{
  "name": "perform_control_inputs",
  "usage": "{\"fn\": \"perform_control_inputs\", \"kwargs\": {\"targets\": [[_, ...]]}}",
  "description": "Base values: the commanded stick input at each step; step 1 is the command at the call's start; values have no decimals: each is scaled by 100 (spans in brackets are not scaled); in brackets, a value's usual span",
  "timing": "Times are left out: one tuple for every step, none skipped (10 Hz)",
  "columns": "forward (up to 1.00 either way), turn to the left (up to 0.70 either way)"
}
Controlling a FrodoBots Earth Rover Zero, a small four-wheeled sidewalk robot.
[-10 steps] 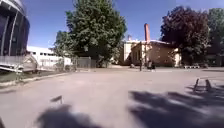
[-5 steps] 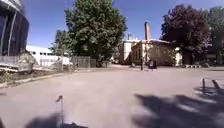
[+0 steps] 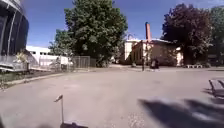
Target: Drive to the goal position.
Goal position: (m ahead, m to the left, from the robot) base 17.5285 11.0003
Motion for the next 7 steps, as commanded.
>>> {"fn": "perform_control_inputs", "kwargs": {"targets": [[60,0],[60,0],[60,0],[60,0],[60,0],[60,0],[60,0]]}}
